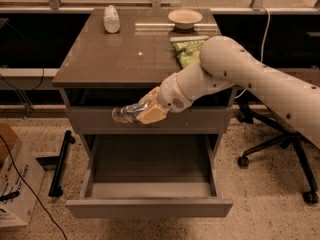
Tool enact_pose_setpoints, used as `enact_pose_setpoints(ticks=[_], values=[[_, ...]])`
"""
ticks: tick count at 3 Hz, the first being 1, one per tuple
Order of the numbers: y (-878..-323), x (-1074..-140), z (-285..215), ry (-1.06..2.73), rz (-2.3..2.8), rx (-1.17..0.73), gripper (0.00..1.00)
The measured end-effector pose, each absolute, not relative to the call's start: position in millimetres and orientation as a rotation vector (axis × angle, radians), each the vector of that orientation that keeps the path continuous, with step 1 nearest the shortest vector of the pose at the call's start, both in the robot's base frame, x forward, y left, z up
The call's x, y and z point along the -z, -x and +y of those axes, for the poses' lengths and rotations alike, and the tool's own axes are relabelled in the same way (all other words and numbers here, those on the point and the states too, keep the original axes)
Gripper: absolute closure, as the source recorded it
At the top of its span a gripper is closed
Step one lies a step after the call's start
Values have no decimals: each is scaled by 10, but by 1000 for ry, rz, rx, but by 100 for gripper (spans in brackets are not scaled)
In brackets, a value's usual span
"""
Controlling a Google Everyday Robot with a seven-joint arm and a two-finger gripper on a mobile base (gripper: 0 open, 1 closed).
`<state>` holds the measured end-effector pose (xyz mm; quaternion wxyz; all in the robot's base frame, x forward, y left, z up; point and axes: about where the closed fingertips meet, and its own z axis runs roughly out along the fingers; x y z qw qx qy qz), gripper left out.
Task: Place redbull can into middle drawer
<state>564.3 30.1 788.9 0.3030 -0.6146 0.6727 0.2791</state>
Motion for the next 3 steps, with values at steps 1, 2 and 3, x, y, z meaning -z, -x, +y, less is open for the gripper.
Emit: enact_pose_setpoints(ticks=[1,2,3], values=[[-5671,-7438,245,1655,1950,-760,100],[-5721,-7051,189,1612,2035,-803,100],[-5813,-6733,94,1508,2104,-848,100]])
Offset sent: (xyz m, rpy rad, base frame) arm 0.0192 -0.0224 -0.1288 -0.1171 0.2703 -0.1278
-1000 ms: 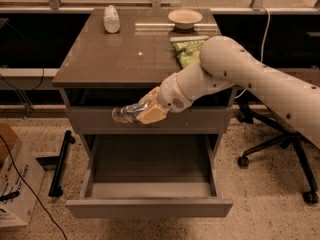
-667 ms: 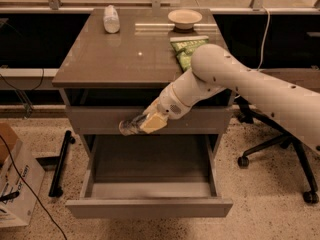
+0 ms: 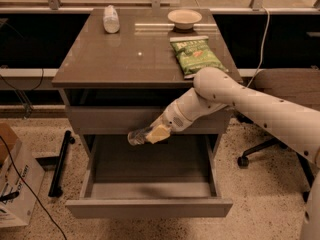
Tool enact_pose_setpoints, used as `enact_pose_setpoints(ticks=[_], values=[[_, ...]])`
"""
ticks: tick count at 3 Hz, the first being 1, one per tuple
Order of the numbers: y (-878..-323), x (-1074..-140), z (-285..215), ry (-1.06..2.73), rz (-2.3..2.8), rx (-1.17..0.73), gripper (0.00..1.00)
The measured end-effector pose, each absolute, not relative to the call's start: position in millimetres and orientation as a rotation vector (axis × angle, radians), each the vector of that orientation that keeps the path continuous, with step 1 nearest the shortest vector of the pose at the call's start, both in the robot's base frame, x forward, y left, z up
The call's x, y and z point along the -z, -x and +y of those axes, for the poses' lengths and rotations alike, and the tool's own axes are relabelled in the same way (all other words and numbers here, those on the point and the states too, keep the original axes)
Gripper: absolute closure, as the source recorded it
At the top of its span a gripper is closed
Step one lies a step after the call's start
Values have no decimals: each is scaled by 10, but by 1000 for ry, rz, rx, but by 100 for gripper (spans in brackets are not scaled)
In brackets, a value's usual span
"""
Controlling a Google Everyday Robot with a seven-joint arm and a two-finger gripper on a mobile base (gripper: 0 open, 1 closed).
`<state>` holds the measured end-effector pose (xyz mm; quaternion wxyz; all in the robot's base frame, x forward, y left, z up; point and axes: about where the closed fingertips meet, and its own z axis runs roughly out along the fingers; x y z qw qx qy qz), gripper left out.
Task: Place redbull can into middle drawer
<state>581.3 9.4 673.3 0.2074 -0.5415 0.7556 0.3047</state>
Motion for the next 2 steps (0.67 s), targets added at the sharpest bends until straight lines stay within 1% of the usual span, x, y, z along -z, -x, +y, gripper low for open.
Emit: enact_pose_setpoints(ticks=[2], values=[[-5803,-6505,80,1471,2127,-841,100]])
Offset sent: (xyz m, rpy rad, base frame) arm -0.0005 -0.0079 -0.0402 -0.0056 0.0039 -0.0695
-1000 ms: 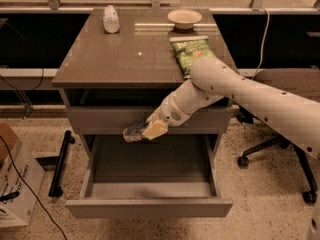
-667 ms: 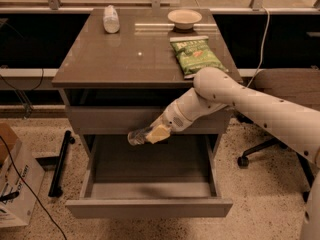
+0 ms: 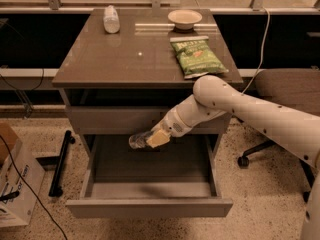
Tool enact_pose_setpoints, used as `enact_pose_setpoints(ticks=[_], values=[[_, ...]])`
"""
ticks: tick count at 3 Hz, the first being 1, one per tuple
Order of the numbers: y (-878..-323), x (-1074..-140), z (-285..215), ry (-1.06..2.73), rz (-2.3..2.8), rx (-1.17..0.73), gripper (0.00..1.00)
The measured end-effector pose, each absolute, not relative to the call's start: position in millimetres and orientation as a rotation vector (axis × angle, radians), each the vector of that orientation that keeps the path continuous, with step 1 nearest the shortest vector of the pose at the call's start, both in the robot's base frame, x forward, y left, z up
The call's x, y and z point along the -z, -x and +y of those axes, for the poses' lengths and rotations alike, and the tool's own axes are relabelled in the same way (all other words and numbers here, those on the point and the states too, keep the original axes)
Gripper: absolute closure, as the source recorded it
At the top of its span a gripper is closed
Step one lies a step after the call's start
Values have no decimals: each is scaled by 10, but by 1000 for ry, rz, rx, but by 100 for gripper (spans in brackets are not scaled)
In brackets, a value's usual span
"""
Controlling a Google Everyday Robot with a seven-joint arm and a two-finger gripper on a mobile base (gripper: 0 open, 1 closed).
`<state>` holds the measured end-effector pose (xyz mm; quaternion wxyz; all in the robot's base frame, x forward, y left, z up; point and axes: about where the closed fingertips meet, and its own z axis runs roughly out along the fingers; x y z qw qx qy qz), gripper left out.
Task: Place redbull can into middle drawer
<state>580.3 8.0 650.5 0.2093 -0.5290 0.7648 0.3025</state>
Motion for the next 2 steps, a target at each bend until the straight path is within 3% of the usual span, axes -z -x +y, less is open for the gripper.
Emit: enact_pose_setpoints(ticks=[2], values=[[-5675,-5840,-120,1318,2224,-840,100]])
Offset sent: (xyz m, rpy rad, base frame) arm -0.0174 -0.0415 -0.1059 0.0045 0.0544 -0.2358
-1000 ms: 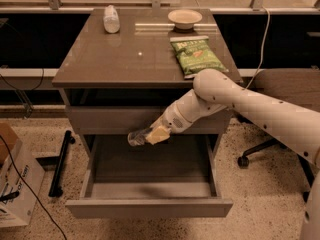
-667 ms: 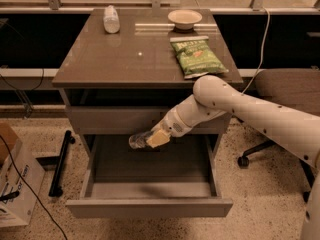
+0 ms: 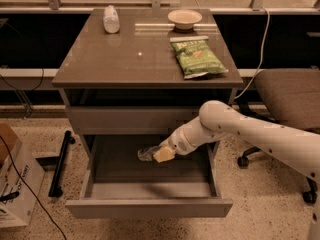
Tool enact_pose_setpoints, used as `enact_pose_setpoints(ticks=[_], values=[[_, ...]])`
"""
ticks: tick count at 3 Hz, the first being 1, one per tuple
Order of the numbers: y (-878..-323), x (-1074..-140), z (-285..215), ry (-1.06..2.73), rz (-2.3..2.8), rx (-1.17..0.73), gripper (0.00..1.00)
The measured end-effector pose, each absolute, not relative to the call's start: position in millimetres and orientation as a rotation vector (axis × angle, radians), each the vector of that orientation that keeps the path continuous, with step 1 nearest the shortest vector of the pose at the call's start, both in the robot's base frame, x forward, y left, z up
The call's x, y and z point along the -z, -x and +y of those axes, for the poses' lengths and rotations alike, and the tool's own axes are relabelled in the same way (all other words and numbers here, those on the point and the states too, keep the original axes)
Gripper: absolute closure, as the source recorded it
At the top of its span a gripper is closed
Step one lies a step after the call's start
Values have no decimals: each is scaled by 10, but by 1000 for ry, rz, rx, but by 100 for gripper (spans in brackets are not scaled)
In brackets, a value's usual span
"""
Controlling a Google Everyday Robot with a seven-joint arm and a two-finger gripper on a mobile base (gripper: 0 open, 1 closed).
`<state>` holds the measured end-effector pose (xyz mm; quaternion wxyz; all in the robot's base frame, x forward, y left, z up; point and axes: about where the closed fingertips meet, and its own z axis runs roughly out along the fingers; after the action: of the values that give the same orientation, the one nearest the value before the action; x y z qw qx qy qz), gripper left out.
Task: Place redbull can into middle drawer
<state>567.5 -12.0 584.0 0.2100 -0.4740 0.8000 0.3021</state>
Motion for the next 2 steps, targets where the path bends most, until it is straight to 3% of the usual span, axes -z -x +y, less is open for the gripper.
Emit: enact_pose_setpoints(ticks=[2], values=[[-5566,-5111,-465,1087,2348,-854,100]])
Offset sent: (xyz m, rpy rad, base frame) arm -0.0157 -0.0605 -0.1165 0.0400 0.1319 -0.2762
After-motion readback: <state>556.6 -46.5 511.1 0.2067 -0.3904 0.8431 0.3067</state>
